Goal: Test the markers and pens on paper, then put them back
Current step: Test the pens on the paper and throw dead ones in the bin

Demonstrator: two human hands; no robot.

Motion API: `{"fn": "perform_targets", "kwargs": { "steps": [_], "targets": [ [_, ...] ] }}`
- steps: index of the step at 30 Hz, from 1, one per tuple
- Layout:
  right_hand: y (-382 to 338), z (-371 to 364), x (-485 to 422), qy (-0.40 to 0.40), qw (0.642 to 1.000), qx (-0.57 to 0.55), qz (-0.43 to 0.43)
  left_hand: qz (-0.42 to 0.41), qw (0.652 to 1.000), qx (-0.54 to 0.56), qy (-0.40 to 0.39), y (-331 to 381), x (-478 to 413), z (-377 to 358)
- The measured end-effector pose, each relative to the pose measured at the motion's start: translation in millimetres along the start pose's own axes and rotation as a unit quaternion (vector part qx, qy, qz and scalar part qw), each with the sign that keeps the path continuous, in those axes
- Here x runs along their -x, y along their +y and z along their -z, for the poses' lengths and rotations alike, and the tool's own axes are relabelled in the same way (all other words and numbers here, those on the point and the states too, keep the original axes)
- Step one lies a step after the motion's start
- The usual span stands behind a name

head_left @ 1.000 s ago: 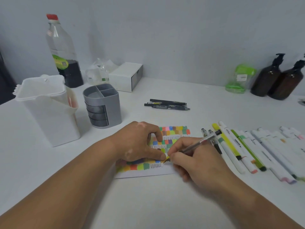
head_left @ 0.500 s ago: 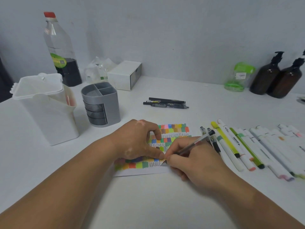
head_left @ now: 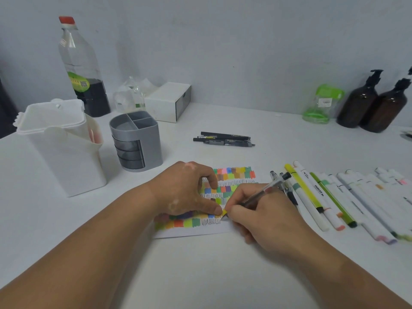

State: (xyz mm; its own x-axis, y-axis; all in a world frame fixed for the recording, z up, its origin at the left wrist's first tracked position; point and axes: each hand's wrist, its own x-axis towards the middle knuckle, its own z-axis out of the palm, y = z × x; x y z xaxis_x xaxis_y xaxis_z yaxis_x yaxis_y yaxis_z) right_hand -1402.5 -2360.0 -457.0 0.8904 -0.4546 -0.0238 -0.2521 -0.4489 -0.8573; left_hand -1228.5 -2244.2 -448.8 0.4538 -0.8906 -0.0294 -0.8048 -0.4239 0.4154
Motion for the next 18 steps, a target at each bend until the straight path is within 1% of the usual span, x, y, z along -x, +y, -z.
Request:
{"fn": "perform_targets", "kwargs": {
  "steps": [4,7,10,14,18],
  "targets": [
    [-0.3,0.6,0.2,-0.008,1.0,0.007,0.0,0.002,1.0,0.0,-0.001,0.7,-0.2,-0.3],
    [-0.1,0.5,-0.1,0.006,1.0,0.004,-0.003,0.0,1.0,0.002,0.001,0.5,-0.1,0.0],
    [-0.6,1.0,-0.1,-0.006,1.0,0.01,-0.005,-0.001,1.0,0.001,0.002,0.1,0.4,0.1],
    [-0.8,1.7,0.1,0.01,1.0,0.01,-0.009,0.003,1.0,0.002,-0.001,0.4,0.7,0.3],
    [-1.4,1.3,0.0,0.005,1.0,0.009,-0.01,0.003,1.0,0.003,-0.005,1.3,1.3,0.9]
  ]
}}
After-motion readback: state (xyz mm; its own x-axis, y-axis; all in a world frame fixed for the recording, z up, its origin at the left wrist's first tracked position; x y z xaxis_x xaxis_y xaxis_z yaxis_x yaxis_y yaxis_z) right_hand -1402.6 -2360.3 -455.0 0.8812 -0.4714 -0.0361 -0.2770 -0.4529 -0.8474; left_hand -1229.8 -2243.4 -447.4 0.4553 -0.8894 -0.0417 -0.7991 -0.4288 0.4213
